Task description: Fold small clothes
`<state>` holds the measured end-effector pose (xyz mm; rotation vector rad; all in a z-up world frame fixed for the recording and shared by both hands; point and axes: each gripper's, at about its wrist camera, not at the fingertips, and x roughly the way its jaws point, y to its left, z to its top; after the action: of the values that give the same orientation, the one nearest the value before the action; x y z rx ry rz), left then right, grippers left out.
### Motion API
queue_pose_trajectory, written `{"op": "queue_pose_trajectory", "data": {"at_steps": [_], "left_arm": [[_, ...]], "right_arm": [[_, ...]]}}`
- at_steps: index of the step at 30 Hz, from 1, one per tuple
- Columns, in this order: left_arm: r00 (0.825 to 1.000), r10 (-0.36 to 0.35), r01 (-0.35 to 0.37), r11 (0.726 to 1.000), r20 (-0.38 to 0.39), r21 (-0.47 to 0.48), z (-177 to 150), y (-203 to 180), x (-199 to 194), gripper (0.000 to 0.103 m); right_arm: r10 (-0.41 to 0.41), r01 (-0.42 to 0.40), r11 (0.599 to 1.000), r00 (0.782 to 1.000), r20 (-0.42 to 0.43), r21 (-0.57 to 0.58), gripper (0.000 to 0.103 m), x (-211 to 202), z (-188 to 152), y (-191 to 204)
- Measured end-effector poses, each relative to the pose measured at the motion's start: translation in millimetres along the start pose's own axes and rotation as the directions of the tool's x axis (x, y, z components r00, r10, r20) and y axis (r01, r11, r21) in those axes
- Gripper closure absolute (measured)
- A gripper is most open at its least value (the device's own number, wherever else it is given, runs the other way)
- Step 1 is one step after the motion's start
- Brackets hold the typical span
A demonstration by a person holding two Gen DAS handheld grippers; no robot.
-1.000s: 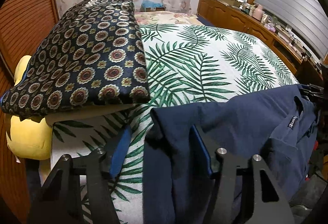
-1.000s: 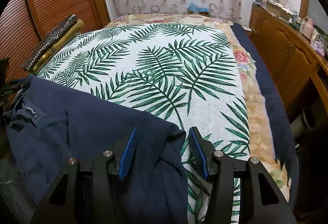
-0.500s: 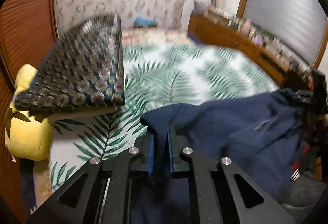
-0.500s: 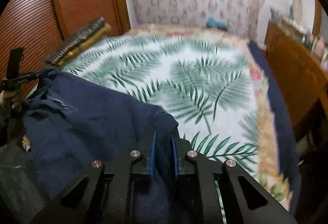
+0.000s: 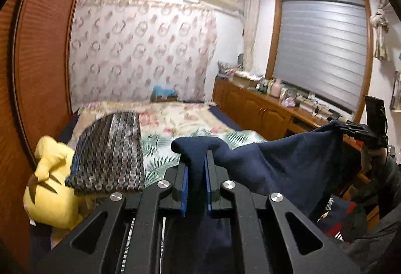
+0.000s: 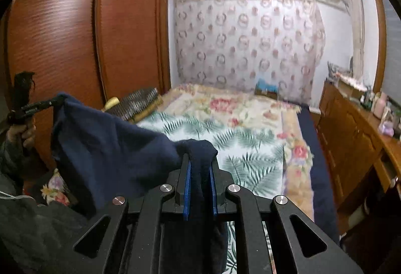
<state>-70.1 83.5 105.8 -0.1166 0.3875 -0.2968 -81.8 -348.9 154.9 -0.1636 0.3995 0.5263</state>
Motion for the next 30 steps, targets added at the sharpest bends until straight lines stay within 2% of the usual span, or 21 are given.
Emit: {"op": "queue_pose_trajectory", "data": {"at_steps": [6, 11, 15, 19, 24, 30], "left_arm": [[0.995, -0.022, 0.021, 1.000, 0.095, 0.009, 41.6, -8.2, -33.9, 0.091], [0.983, -0.055, 0.052, 0.998, 0.174, 0.022, 88.4, -9.7, -61.8, 0.091], [0.969, -0.050, 0.038, 0.998, 0.240, 0.058, 121.9, -13.6, -85.0, 0.091], [0.955, -0.031, 0.006, 0.996, 0.296, 0.085, 156.8, -15.7, -99.5, 0.091], [0.940, -0.018, -0.027, 0.992, 0.339, 0.126, 179.9, -22.2, -102.8, 0.091], [0.963, -0.004, -0.031, 0.991, 0.268, 0.127, 177.8, -17.4, -55.1, 0.091]], "right_arm": [[0.006, -0.002, 0.999, 0.995, 0.102, -0.045, 0.091, -57.0, 37.1, 15.5], [-0.002, 0.015, 0.998, 0.980, 0.200, -0.064, 0.091, -99.4, 72.5, 17.0], [-0.013, 0.036, 0.996, 0.963, 0.270, -0.082, 0.091, -135.3, 101.9, 17.8], [-0.056, 0.094, 0.990, 0.946, 0.320, -0.103, 0.091, -164.8, 122.5, 21.9], [-0.099, 0.144, 0.984, 0.930, 0.355, -0.104, 0.091, -179.8, 129.9, 31.9], [-0.129, 0.158, 0.985, 0.944, 0.302, -0.071, 0.091, -138.4, 113.8, 45.2]]}}
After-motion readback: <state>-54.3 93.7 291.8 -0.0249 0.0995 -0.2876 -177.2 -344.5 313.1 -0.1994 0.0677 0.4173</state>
